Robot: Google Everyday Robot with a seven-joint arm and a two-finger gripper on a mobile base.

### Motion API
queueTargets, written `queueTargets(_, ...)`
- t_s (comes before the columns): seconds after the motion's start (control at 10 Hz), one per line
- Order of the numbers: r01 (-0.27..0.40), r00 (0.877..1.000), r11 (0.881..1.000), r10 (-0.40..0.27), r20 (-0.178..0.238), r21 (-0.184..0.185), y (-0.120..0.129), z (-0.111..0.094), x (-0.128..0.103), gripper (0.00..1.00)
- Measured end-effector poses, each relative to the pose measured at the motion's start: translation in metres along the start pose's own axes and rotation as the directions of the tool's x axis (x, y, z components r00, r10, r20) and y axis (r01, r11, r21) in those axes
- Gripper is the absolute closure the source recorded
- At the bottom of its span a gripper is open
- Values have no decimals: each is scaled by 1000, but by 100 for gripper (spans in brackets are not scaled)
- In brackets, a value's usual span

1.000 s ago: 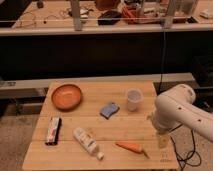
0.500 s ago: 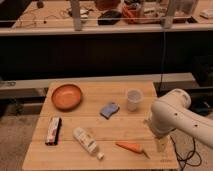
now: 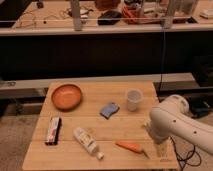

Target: Drag the pepper across the table

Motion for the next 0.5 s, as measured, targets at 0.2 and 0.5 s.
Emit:
queueTargets(0.2,53,999,999,-53,2,11,3,5,-9,20)
queueTargets(0.5,104,995,994,-104,9,19,8,9,-18,20)
